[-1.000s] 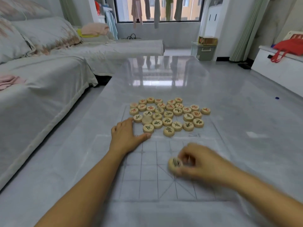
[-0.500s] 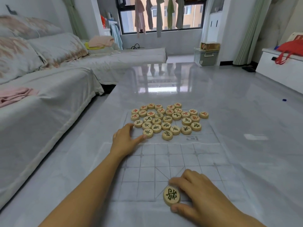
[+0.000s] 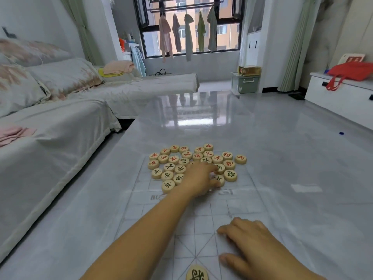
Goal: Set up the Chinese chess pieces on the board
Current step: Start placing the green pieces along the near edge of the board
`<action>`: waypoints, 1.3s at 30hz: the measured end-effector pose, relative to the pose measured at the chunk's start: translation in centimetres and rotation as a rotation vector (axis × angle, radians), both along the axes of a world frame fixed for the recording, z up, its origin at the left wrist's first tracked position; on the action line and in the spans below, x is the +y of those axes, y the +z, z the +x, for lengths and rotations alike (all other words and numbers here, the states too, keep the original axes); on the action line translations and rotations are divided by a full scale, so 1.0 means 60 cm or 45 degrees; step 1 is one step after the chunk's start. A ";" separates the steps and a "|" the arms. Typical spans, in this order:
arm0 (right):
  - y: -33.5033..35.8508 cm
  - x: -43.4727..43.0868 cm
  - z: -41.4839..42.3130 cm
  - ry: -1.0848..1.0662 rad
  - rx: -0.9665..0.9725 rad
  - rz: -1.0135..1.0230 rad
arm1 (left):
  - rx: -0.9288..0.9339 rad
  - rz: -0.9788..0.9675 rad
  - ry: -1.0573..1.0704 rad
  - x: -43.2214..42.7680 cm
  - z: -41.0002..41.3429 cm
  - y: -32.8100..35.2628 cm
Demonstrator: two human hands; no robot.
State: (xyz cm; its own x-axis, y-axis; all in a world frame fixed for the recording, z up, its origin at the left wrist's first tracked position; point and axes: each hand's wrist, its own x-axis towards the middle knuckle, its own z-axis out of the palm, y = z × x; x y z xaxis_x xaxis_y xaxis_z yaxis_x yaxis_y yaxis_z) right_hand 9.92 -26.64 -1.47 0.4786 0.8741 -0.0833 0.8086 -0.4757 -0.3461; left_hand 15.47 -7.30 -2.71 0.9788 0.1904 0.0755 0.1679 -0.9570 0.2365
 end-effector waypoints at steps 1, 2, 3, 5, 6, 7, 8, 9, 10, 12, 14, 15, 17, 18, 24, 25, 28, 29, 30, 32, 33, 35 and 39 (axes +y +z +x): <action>-0.002 -0.003 0.009 -0.028 -0.028 0.007 | 0.038 0.074 -0.005 -0.012 0.009 -0.002; -0.002 -0.006 0.017 -0.044 -0.048 0.005 | 0.050 0.109 0.004 -0.022 0.014 -0.007; -0.004 -0.008 0.026 -0.054 -0.069 0.007 | 0.033 0.109 0.024 -0.030 0.014 -0.013; -0.007 -0.010 0.040 -0.070 -0.099 0.029 | -0.025 0.074 0.050 -0.039 0.004 -0.025; -0.010 -0.011 0.045 -0.071 -0.110 0.035 | -0.036 0.069 0.037 -0.042 -0.004 -0.028; -0.012 -0.013 0.050 -0.076 -0.113 0.047 | -0.041 0.059 0.018 -0.044 -0.014 -0.030; -0.014 -0.014 0.054 -0.081 -0.113 0.059 | -0.054 0.022 0.010 -0.042 -0.023 -0.029; -0.016 -0.015 0.058 -0.088 -0.110 0.078 | -0.098 -0.053 0.040 -0.037 -0.034 -0.025; -0.017 -0.015 0.061 -0.096 -0.106 0.091 | -0.168 -0.143 0.107 -0.024 -0.045 -0.021; -0.021 -0.014 0.062 -0.116 -0.098 0.117 | -0.330 -0.269 0.284 0.022 -0.067 -0.014; -0.029 -0.011 0.063 -0.114 -0.114 0.139 | -0.367 -0.208 0.462 0.084 -0.091 -0.015; -0.033 -0.009 0.063 -0.107 -0.128 0.148 | -0.352 -0.187 0.547 0.115 -0.102 -0.019; -0.042 -0.006 0.063 -0.102 -0.138 0.174 | -0.328 -0.236 0.678 0.160 -0.121 -0.028; -0.046 -0.004 0.063 -0.105 -0.124 0.189 | -0.317 -0.258 0.712 0.174 -0.127 -0.033; -0.059 0.003 0.075 -0.120 0.043 0.275 | -0.308 -0.171 0.601 0.189 -0.112 -0.048; -0.060 0.003 0.077 -0.121 0.071 0.284 | -0.316 -0.178 0.570 0.187 -0.101 -0.046; -0.062 0.003 0.080 -0.122 0.099 0.284 | -0.277 -0.170 0.521 0.182 -0.065 -0.035; -0.063 0.003 0.081 -0.122 0.098 0.276 | -0.214 -0.139 0.549 0.181 -0.052 -0.030; -0.063 0.004 0.081 -0.121 0.098 0.268 | -0.127 -0.086 0.591 0.181 -0.040 -0.024; -0.062 0.004 0.081 -0.120 0.102 0.260 | 0.036 0.021 0.676 0.181 -0.016 -0.013; -0.062 0.004 0.081 -0.119 0.102 0.259 | 0.080 0.045 0.701 0.182 -0.007 -0.008; -0.062 0.003 0.082 -0.122 0.114 0.260 | 0.085 0.026 0.706 0.183 -0.001 0.002; -0.063 0.002 0.083 -0.141 0.149 0.253 | -0.249 -0.350 0.624 0.184 -0.038 0.027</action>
